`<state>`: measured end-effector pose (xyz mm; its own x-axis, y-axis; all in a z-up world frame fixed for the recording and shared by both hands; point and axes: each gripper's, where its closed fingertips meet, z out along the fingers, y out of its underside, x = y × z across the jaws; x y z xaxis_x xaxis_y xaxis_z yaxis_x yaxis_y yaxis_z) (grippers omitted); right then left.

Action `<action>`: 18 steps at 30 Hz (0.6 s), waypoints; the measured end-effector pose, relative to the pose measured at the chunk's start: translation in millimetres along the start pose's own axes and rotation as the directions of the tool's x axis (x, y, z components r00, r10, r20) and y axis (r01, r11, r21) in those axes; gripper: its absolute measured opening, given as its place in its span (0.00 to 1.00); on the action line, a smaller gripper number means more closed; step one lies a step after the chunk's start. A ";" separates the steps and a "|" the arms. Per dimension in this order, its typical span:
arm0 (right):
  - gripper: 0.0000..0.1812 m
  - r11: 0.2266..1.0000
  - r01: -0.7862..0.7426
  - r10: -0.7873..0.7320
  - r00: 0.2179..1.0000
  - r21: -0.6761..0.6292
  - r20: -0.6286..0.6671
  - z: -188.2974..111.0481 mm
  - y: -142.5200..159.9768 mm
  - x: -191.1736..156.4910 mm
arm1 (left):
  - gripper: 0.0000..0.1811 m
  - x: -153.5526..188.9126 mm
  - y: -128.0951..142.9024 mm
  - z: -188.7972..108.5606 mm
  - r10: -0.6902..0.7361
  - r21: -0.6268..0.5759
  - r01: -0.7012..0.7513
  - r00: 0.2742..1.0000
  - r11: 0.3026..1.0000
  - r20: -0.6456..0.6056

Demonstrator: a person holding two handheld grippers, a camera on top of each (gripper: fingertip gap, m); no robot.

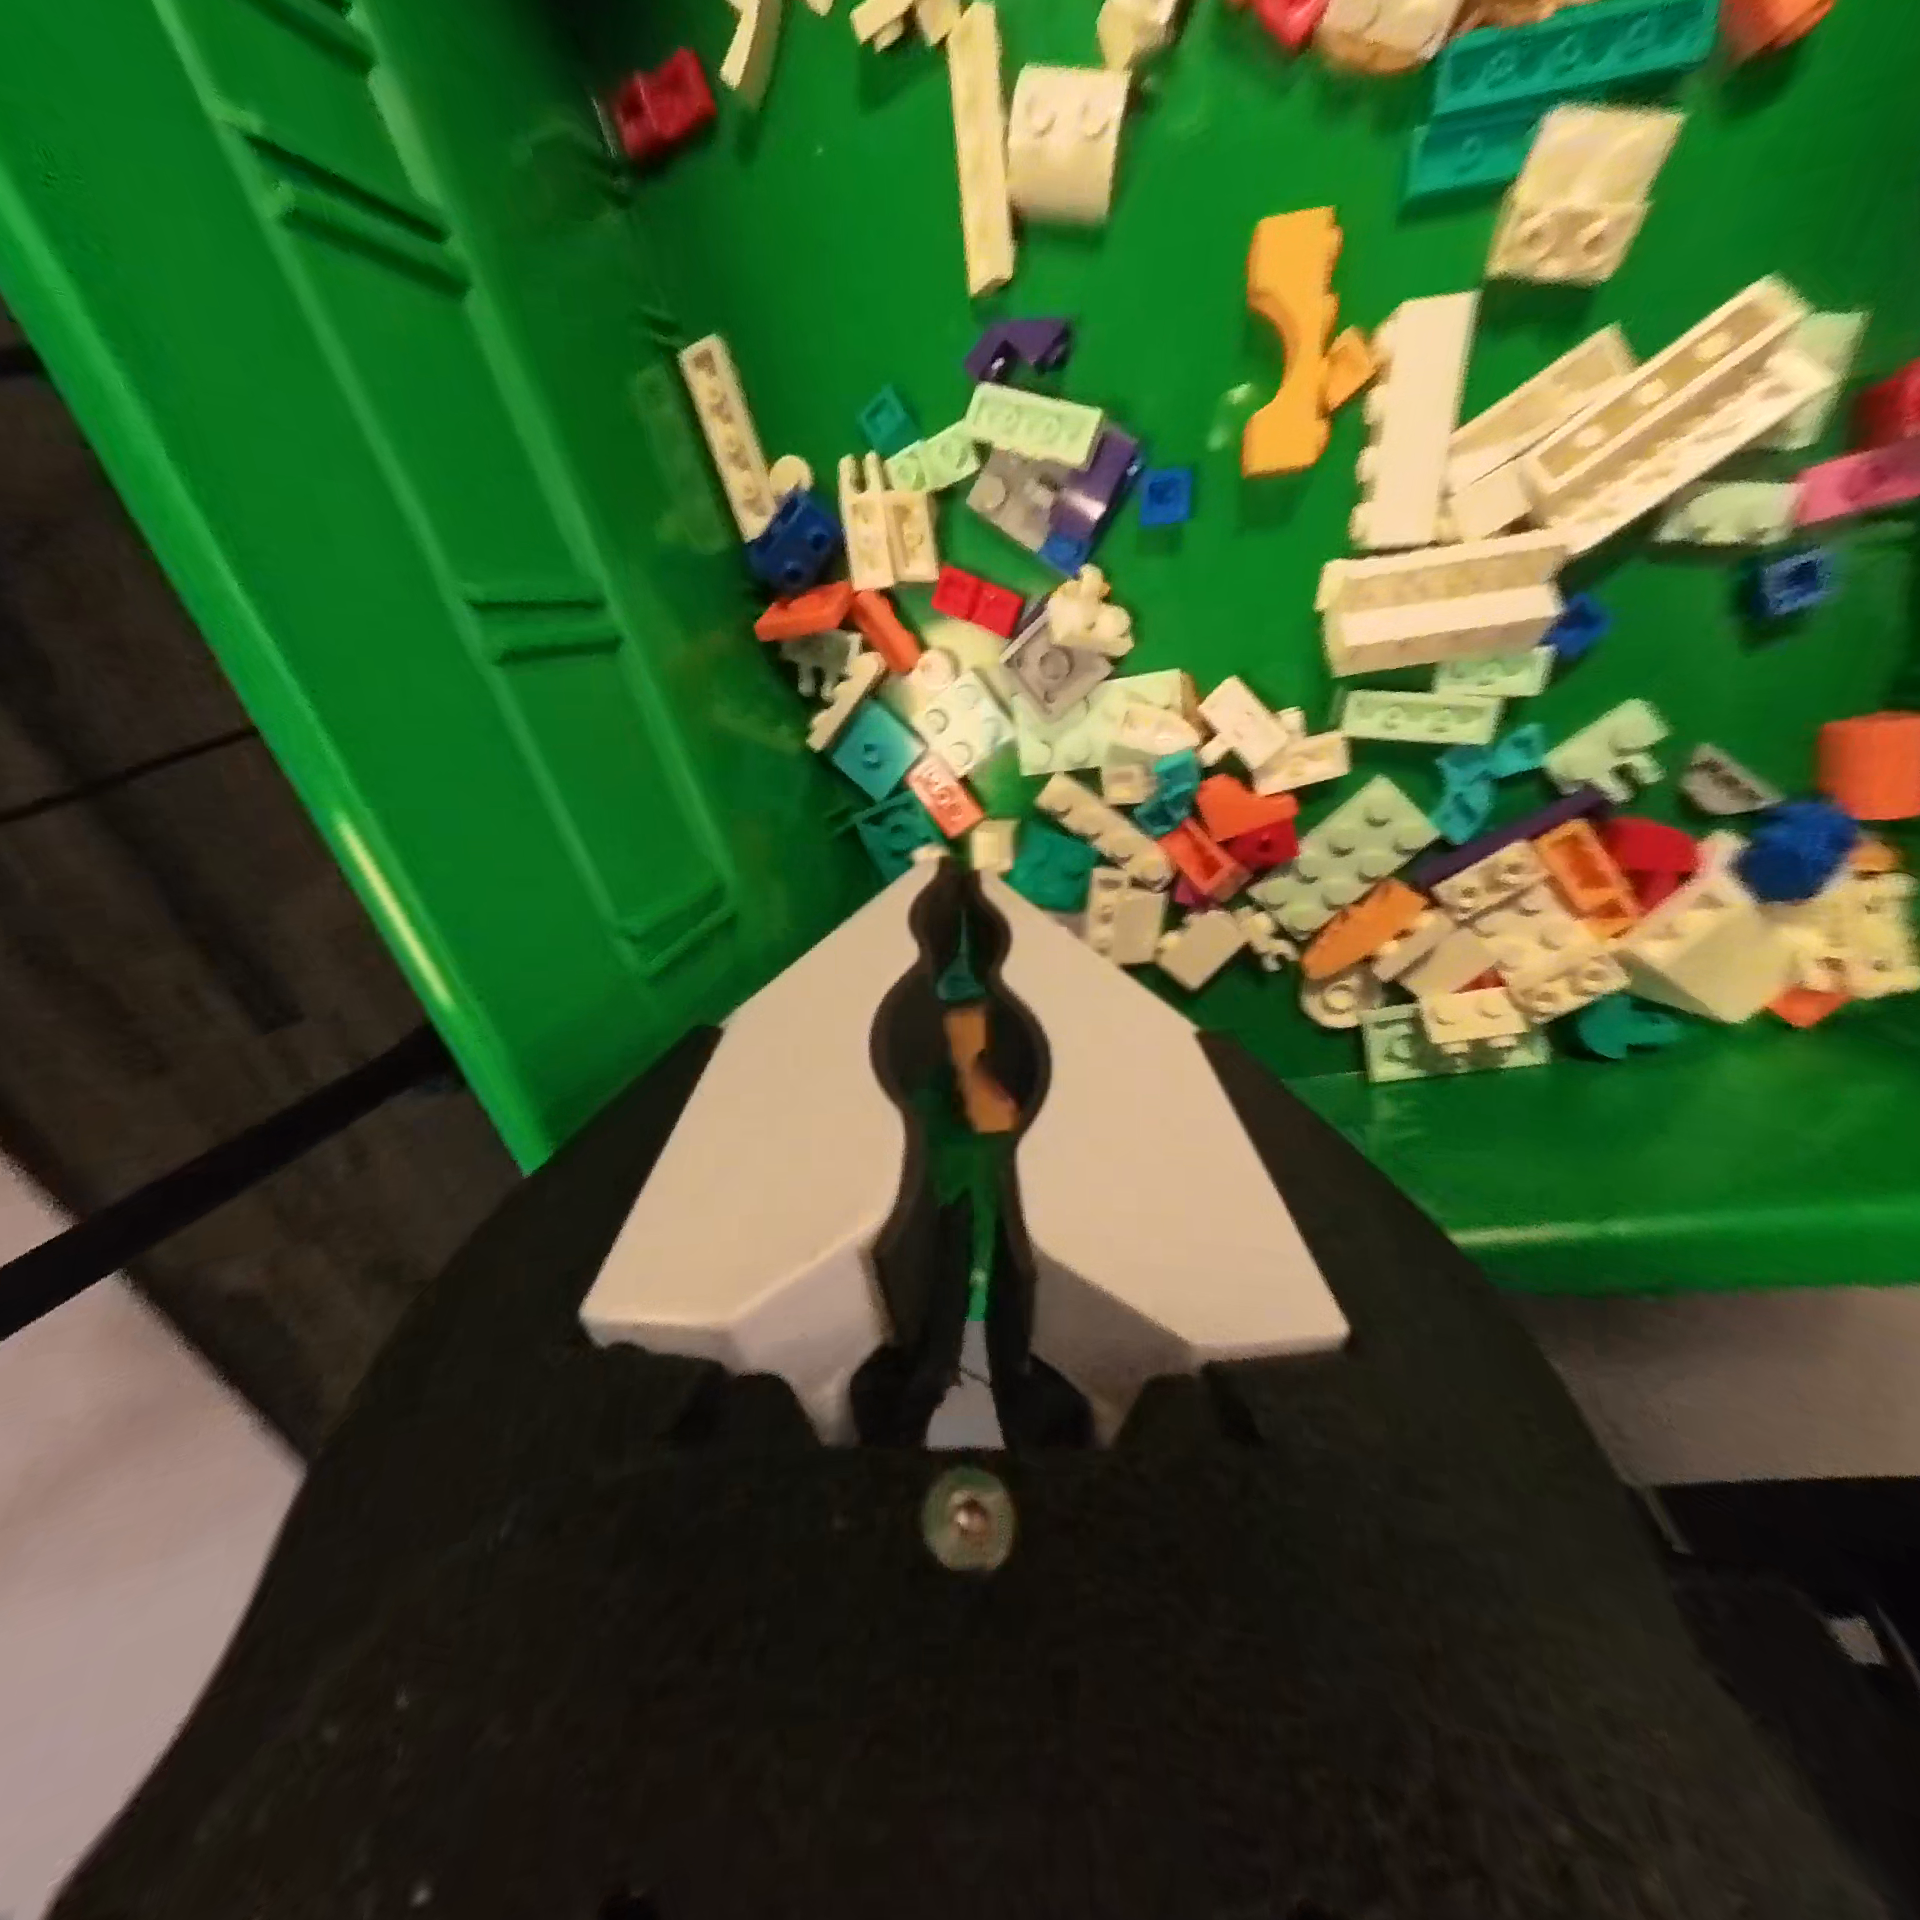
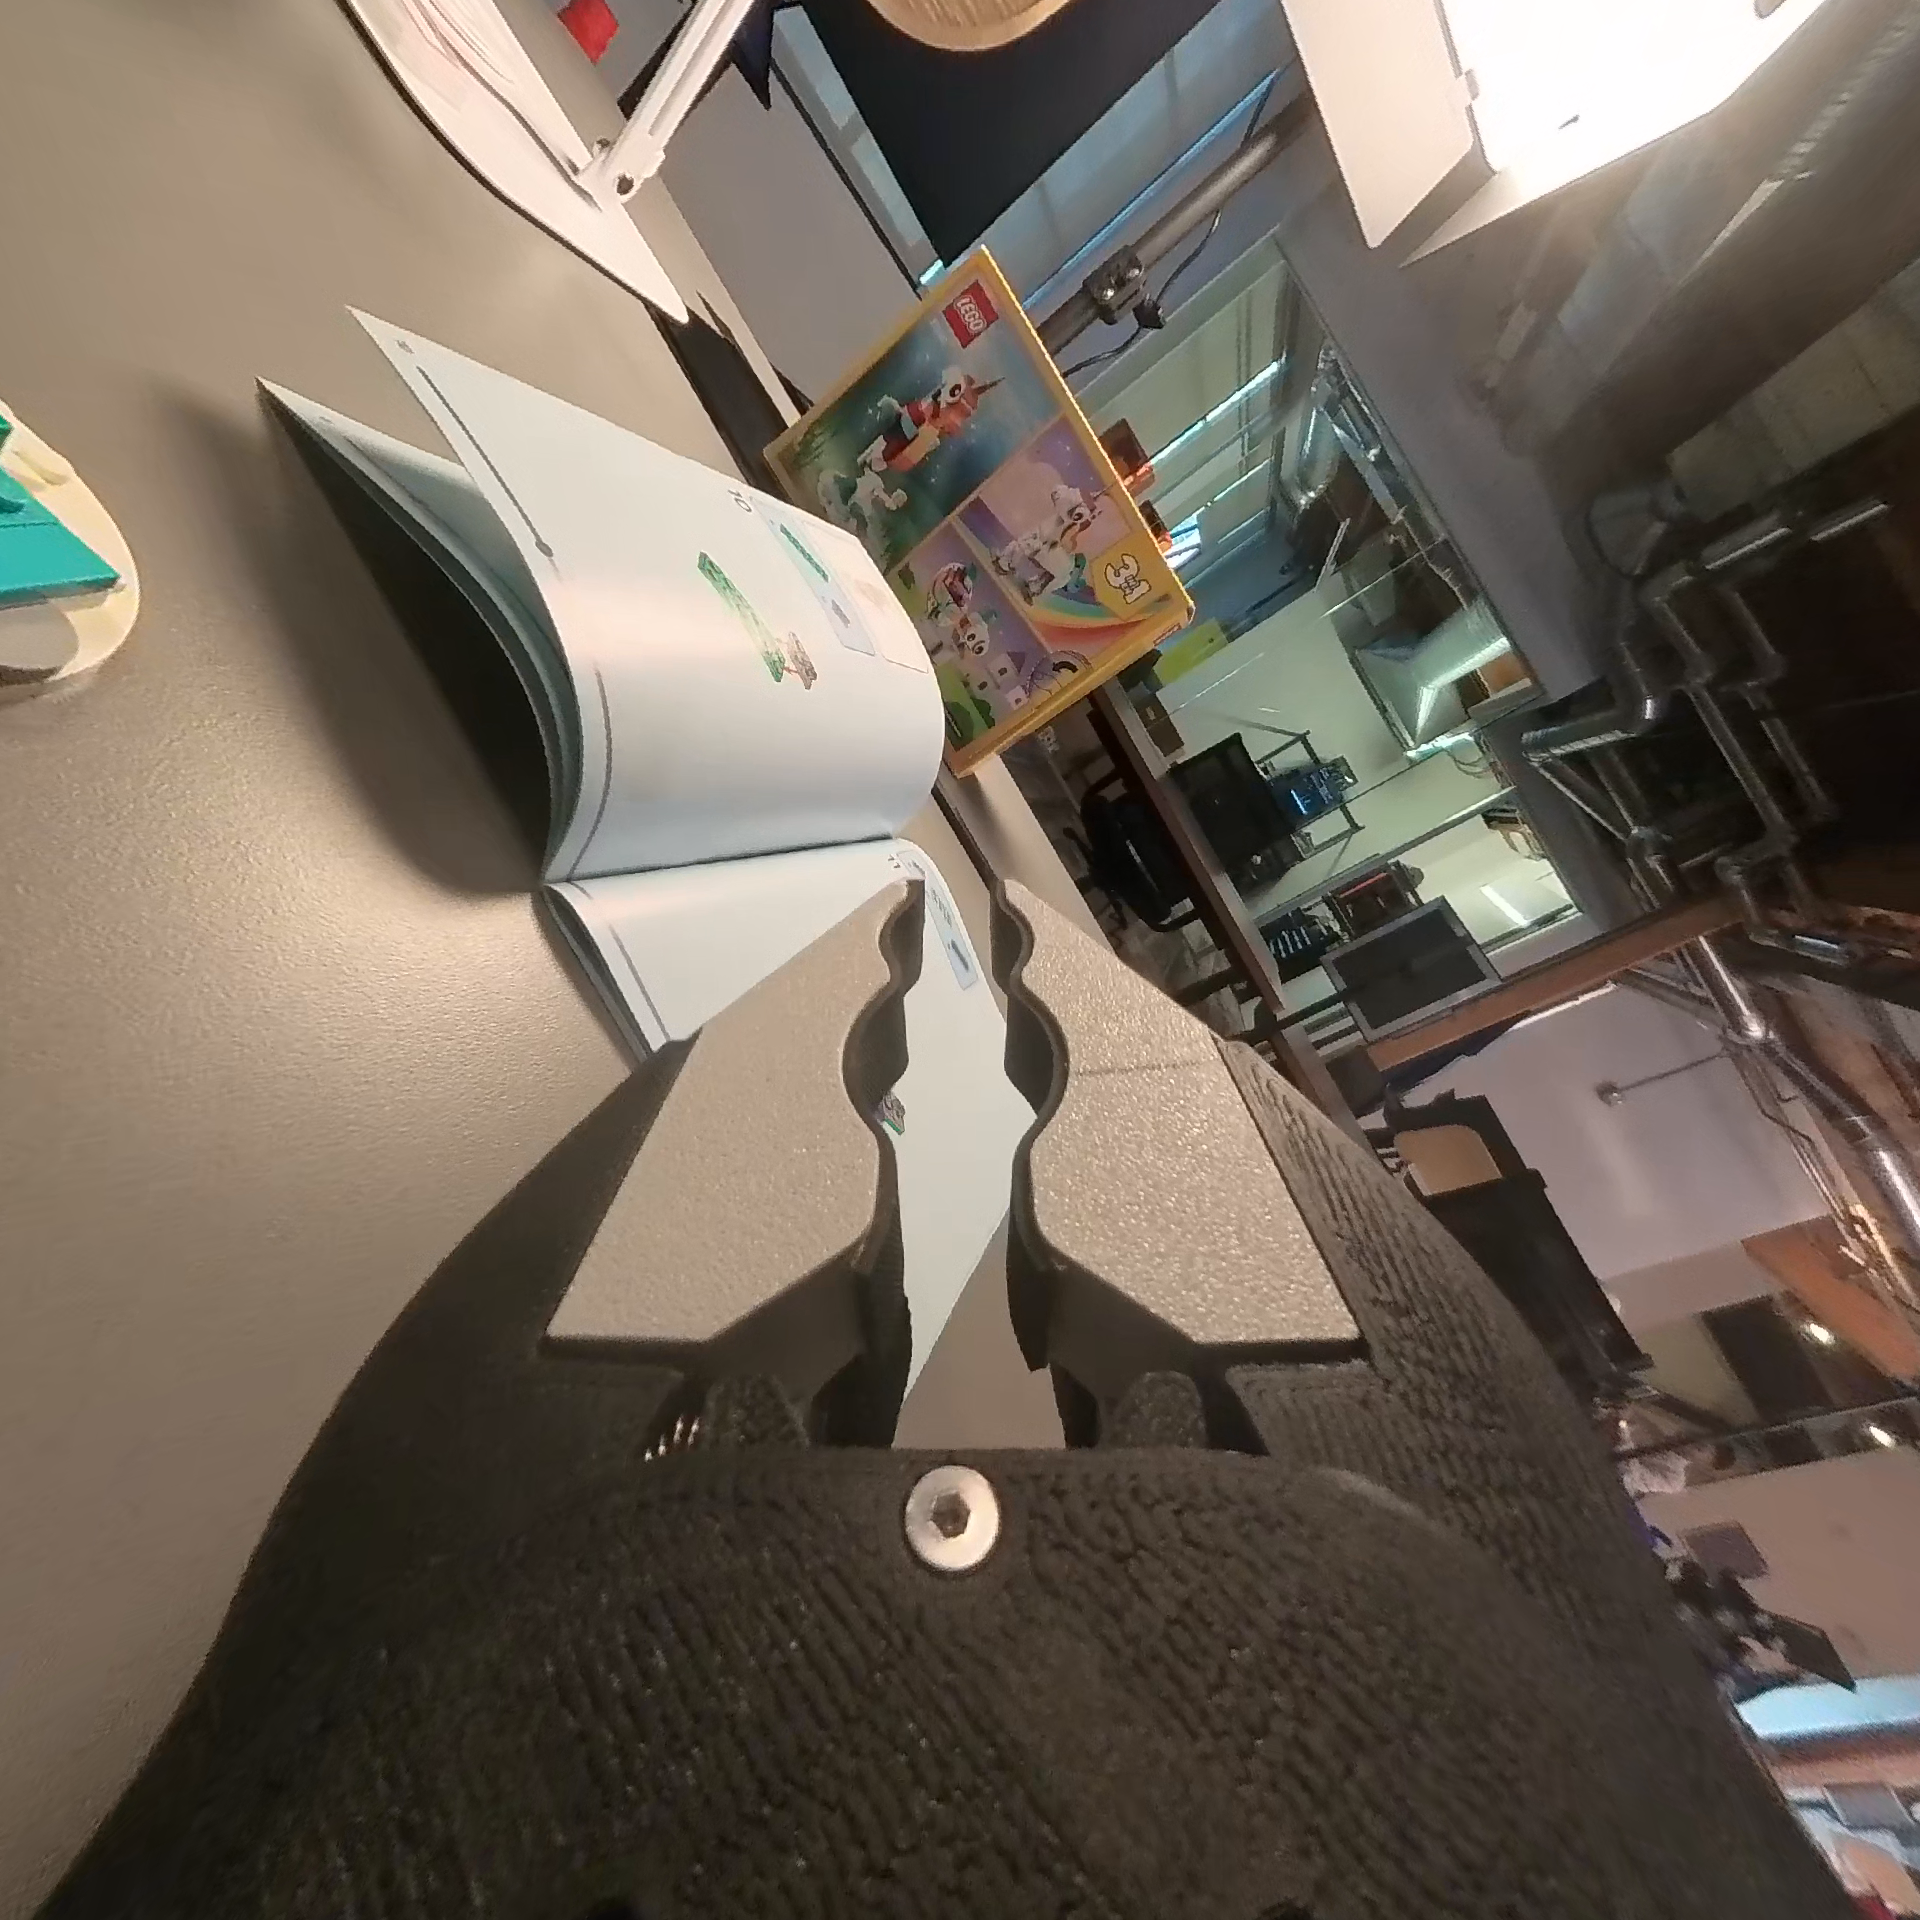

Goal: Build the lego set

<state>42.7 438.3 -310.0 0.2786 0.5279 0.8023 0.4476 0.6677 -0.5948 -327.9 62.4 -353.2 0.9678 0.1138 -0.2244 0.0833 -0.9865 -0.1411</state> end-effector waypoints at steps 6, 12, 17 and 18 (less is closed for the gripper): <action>0.06 0.999 0.028 -0.028 1.000 -0.016 0.001 1.1 1.7 -2.6 | 0.00 -12.6 9.5 5.4 0.115 -0.104 -0.102 0.985 0.989 0.128; 0.04 0.999 0.039 -0.040 0.999 -0.020 -0.016 1.0 1.7 -0.6 | 0.00 -9.8 17.2 15.4 0.135 -0.158 -0.120 0.987 0.980 0.087; 0.04 0.999 0.035 -0.036 0.999 -0.022 -0.020 1.2 2.3 0.4 | 0.00 3.7 3.1 17.7 0.100 -0.048 -0.102 0.995 0.994 -0.028; 0.04 0.999 0.035 -0.035 0.999 -0.021 -0.020 1.2 2.2 0.4 | 0.00 14.3 -3.1 15.9 0.088 -0.003 -0.089 0.991 0.996 -0.105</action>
<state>42.8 440.6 -311.1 0.2796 0.4932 0.8238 0.4753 0.6744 -0.5651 -318.1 69.0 -371.3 0.9909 0.0135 -0.1339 -0.0024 -0.9931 -0.1176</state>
